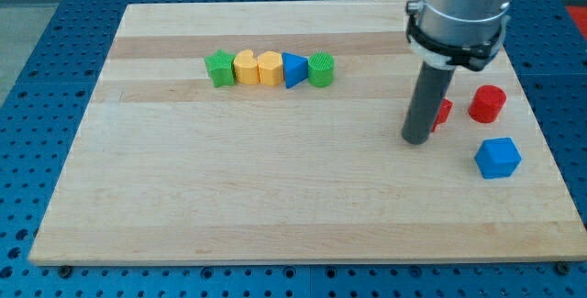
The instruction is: Push red star above red circle
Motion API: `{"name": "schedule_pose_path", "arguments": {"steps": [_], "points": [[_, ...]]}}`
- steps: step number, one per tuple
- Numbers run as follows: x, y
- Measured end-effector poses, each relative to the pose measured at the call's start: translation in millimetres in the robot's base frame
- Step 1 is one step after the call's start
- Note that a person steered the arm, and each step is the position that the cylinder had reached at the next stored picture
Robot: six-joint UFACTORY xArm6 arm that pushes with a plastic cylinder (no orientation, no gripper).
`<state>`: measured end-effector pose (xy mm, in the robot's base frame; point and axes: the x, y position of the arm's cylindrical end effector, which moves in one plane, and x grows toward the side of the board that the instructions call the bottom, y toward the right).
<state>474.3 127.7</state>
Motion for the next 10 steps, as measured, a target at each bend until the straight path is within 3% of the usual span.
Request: {"name": "schedule_pose_path", "arguments": {"steps": [1, 2, 3, 5, 6, 7, 10], "points": [[0, -23], [-27, -22], [-26, -6], [11, 33], [-6, 34], [-52, 34], [-42, 47]]}}
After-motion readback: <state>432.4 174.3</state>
